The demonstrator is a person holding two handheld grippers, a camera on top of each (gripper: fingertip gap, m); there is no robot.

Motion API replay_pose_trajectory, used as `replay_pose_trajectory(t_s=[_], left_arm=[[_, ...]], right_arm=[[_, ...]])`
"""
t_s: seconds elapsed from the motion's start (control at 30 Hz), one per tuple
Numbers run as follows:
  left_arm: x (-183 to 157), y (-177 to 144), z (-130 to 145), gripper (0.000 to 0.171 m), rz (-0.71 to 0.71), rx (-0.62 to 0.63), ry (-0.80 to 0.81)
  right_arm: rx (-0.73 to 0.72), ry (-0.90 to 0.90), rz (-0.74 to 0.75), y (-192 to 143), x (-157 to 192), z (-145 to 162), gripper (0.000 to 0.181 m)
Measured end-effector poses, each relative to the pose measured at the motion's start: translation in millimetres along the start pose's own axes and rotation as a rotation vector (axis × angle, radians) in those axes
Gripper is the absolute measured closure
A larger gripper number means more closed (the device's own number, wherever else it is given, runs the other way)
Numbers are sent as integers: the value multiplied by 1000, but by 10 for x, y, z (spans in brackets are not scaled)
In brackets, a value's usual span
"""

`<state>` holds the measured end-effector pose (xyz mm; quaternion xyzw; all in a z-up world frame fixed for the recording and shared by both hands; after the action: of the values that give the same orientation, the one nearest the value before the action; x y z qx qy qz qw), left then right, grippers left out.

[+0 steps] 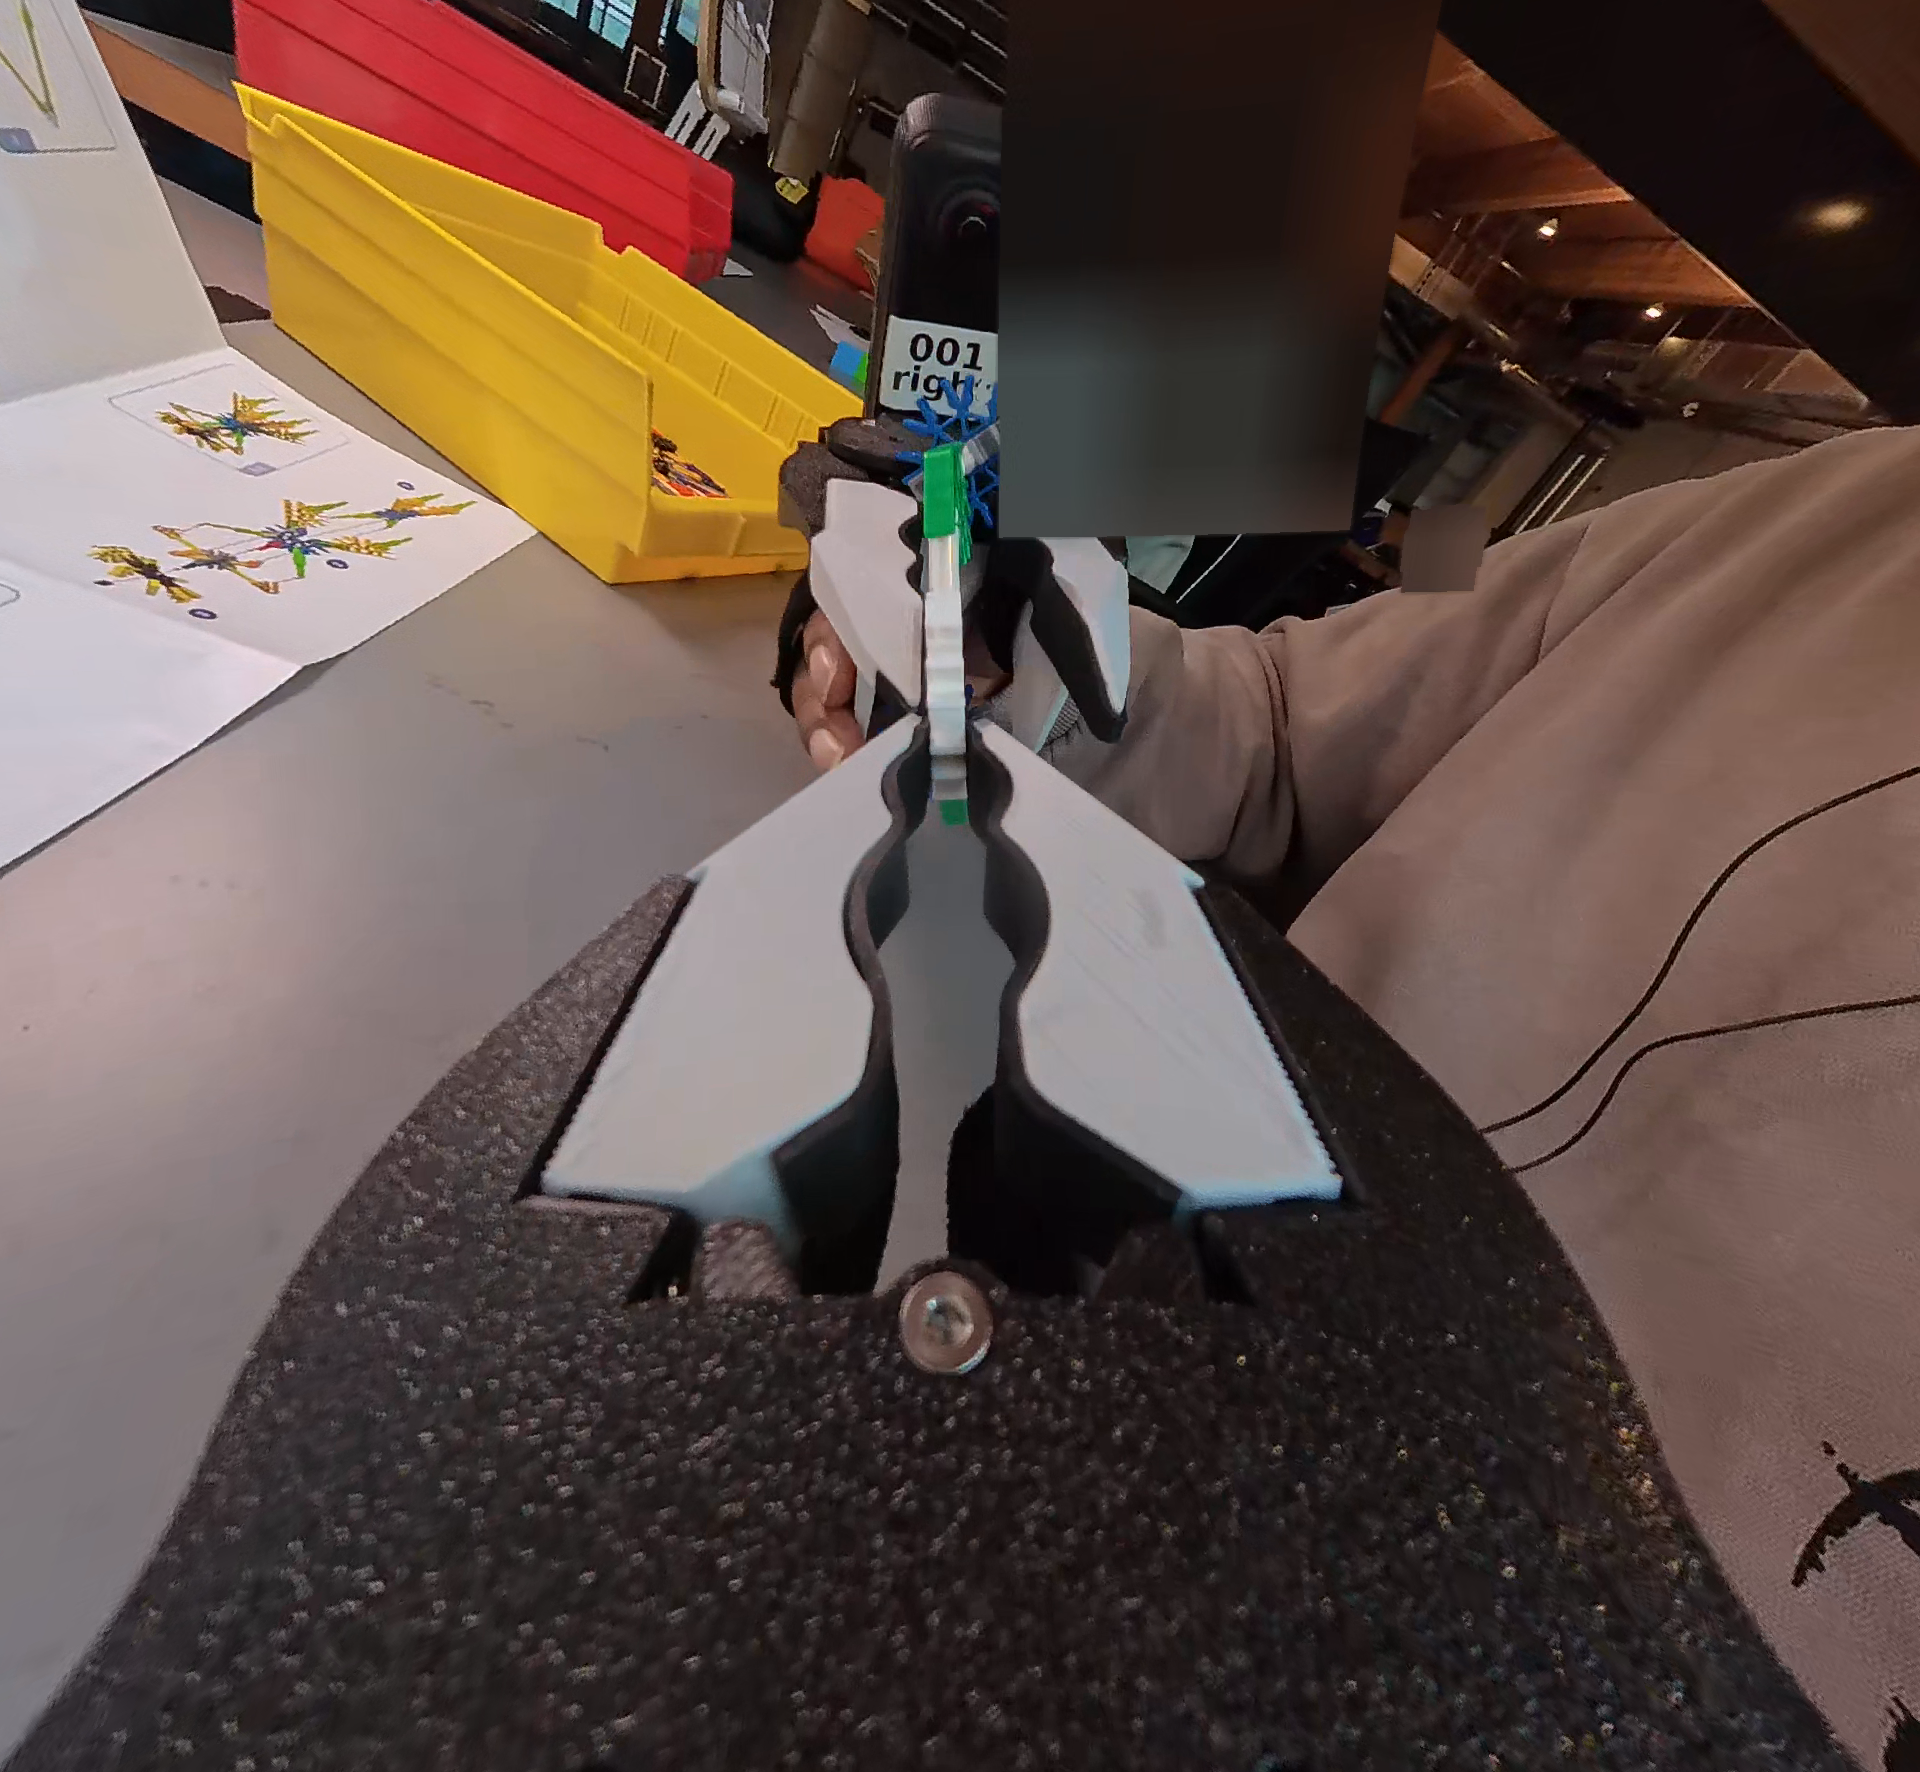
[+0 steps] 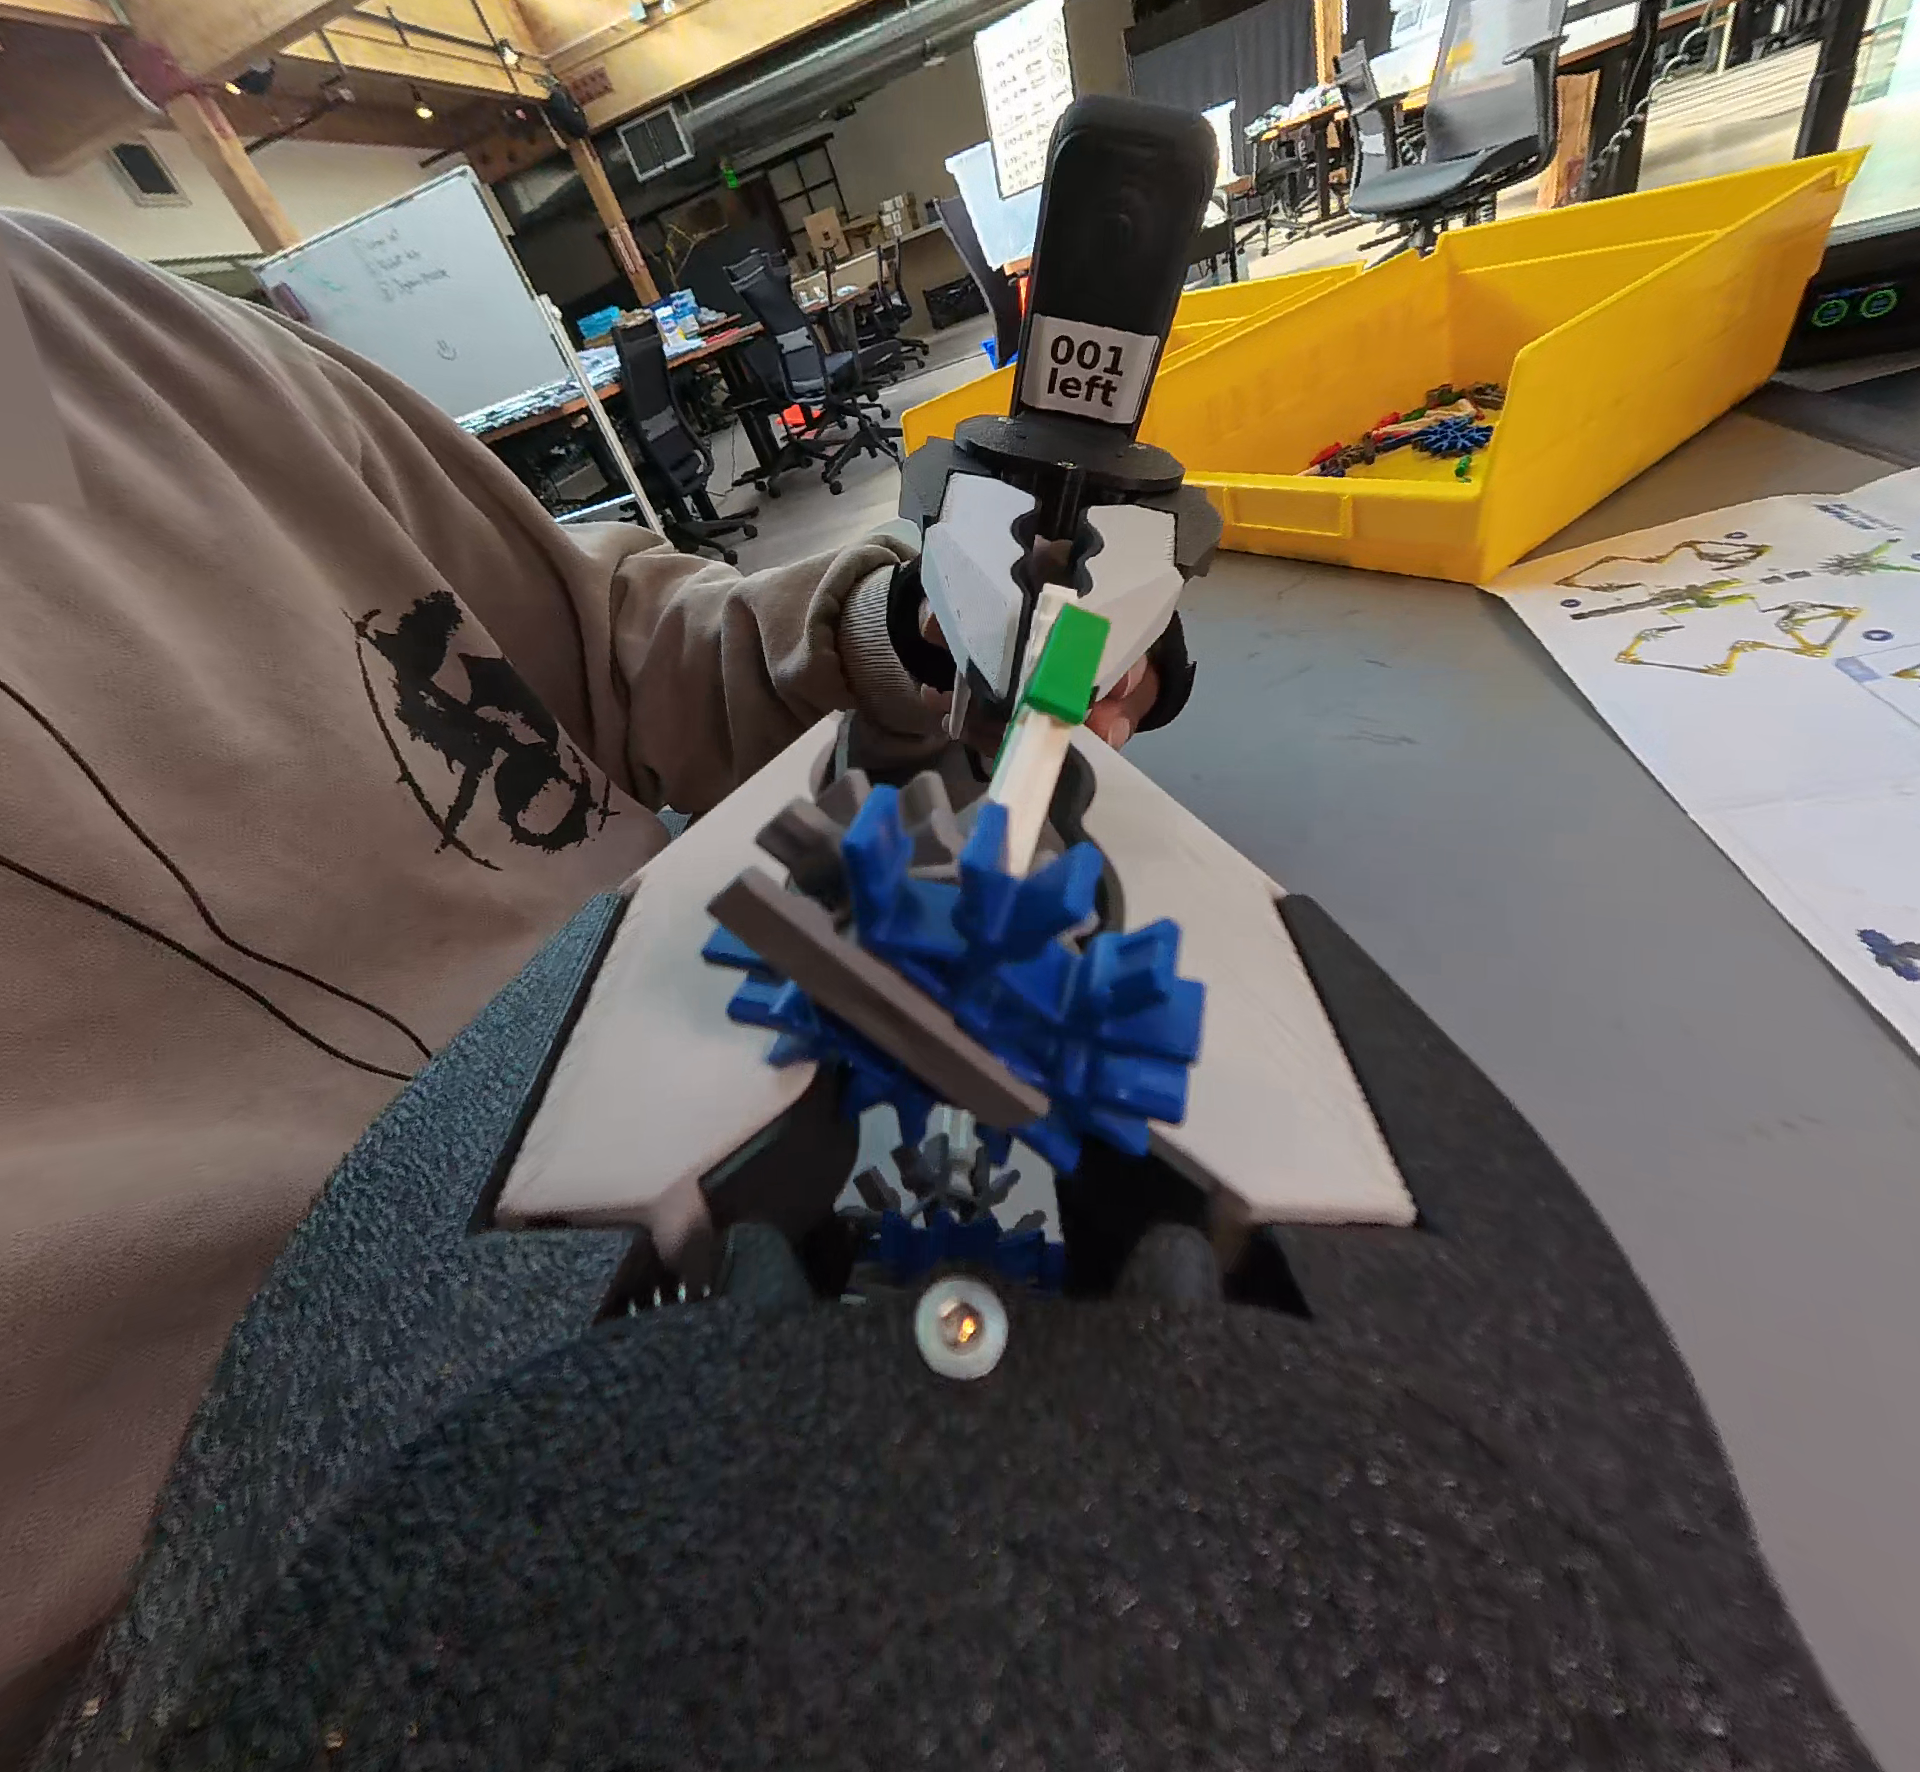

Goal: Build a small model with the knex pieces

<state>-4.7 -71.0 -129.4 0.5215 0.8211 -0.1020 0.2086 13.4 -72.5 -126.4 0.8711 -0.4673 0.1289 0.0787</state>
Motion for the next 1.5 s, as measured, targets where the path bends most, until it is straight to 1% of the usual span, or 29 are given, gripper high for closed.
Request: replay_pose_trajectory(t_s=[0.13,0.17,0.2,0.3,0.33,0.4,0.43,0.47,0.53,0.57,0.6,0.67,0.73,0.77,0.87,0.93,0.97,1.03,1.1,1.17,1.2,1.23,1.3,1.37,1.5], left_arm=[[-34,-46,-72,166,22,-38,-1],[-39,-70,-106,166,29,-57,-3],[-33,-97,-131,166,30,-68,-9],[40,-158,-160,166,1,-79,-31],[73,-170,-152,166,-16,-73,-35],[105,-187,-135,166,-21,-66,-43],[110,-188,-129,166,-16,-65,-55],[122,-184,-118,166,-19,-62,-63],[139,-167,-86,166,-31,-47,-59],[141,-159,-78,166,-35,-43,-56],[153,-157,-75,166,-44,-41,-55],[164,-169,-83,166,-54,-43,-48],[162,-182,-104,166,-53,-51,-46],[166,-185,-102,166,-60,-47,-36],[125,-159,-57,164,-79,1,58],[66,-101,-2,149,-63,37,82],[61,-67,30,149,-65,54,85],[93,-25,99,163,-94,85,101],[155,-29,134,165,-135,109,120],[237,-52,130,166,-193,119,130],[296,-63,134,165,-240,129,146],[344,-64,121,166,-287,128,163],[447,-79,113,164,-394,139,197],[501,-91,105,163,-469,145,219],[496,-70,82,163,-559,175,326]], right_arm=[[17,65,34,-23,-99,52,141],[22,74,54,-47,-148,65,138],[21,75,82,-77,-202,66,132],[-34,63,91,-162,-223,-51,110],[-69,61,77,-193,-197,-123,106],[-126,66,65,-269,-175,-243,107],[-138,71,80,-303,-203,-269,111],[-126,69,105,-325,-244,-253,123],[-24,36,130,-311,-273,-104,145],[34,14,146,-295,-285,-21,159],[78,-7,160,-278,-293,41,164],[119,-13,170,-249,-295,102,164],[122,-13,178,-243,-307,109,164],[121,-18,181,-252,-312,107,169],[132,-16,168,-263,-298,120,169],[147,-24,168,-236,-286,139,169],[163,-31,168,-215,-277,162,169],[186,-42,167,-176,-261,200,169],[199,-58,207,-166,-308,210,168],[170,-55,271,-171,-394,158,170],[144,-54,307,-181,-439,116,177],[147,-61,349,-183,-489,119,176],[181,-131,450,-179,-577,130,176],[221,-200,526,-171,-619,133,175],[205,-128,536,-192,-645,138,174]])
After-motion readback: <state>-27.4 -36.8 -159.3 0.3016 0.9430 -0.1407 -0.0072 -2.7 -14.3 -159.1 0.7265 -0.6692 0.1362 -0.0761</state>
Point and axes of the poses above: each gripper's, where its closed fingertips meet, y out along the fingers, z out of its underside, x = y × z across the jaws, the point moved 1 cm from there along -y, back along the fingers, and after that the axes turned 3 degrees about -x, right-handed, at the moved point
